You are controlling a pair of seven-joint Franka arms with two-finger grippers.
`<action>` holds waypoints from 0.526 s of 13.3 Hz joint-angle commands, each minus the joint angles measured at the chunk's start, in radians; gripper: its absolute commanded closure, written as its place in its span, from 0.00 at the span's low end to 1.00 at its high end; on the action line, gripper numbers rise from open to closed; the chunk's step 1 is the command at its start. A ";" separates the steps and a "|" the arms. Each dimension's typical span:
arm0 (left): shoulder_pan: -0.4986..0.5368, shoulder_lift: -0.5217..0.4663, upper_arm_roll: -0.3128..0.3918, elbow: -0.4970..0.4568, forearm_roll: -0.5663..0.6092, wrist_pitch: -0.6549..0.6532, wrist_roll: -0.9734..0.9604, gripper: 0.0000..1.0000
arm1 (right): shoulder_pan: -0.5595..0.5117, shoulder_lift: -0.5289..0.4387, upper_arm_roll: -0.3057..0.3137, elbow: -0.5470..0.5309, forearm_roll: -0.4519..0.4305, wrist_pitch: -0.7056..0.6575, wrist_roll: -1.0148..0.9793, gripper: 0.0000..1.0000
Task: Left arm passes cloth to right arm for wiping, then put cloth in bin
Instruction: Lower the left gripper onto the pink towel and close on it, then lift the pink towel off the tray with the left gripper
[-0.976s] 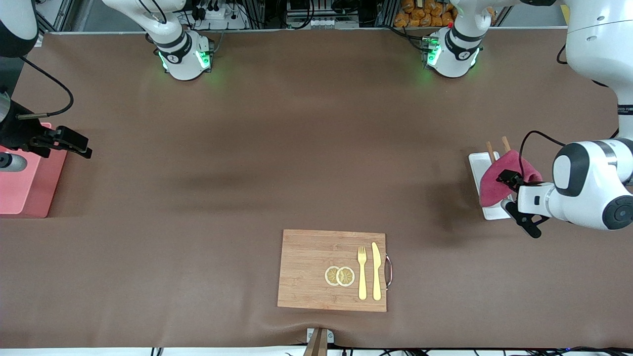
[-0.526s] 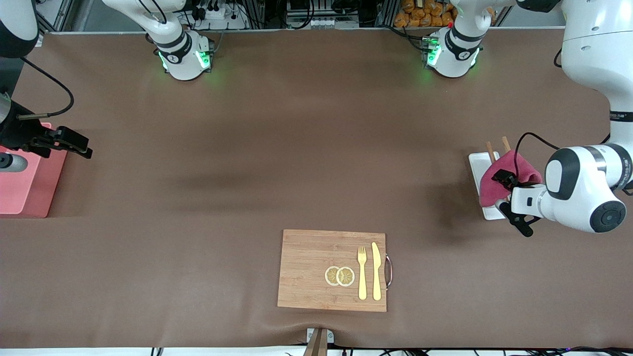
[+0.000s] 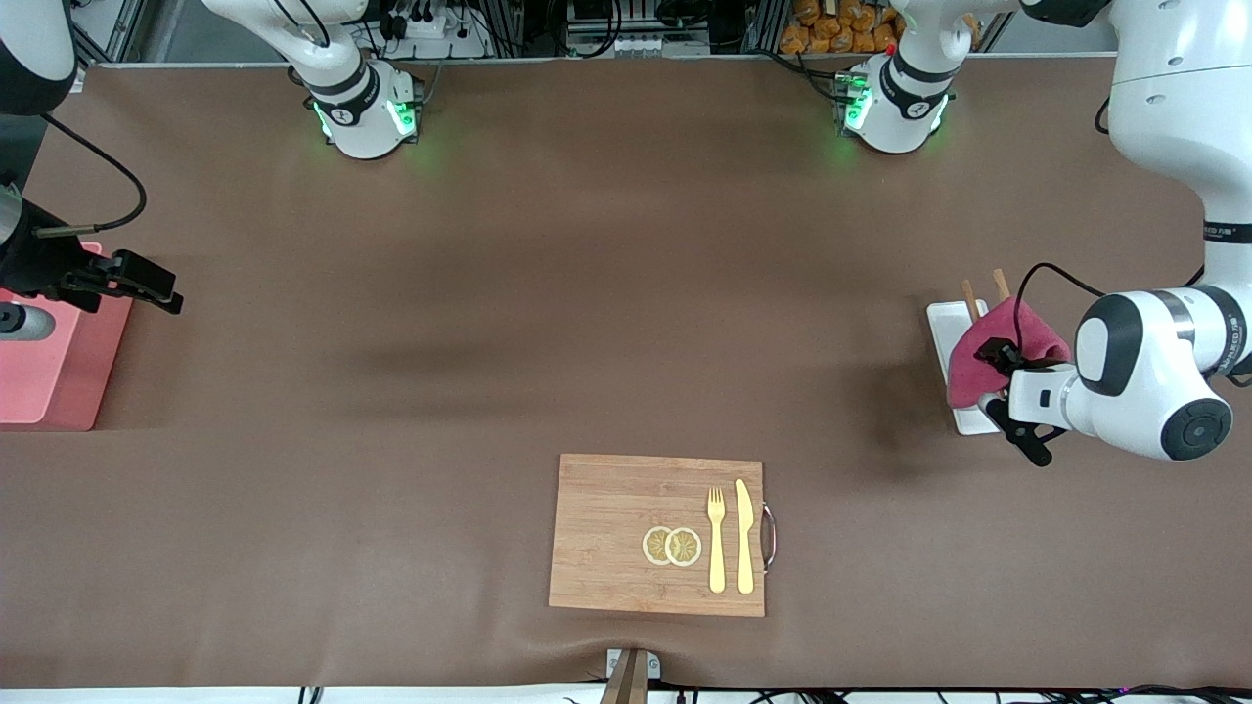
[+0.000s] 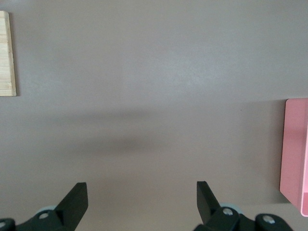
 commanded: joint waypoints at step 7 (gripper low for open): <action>-0.002 -0.032 0.001 -0.005 0.006 -0.015 -0.001 1.00 | -0.002 0.006 0.003 0.005 -0.004 -0.005 0.008 0.00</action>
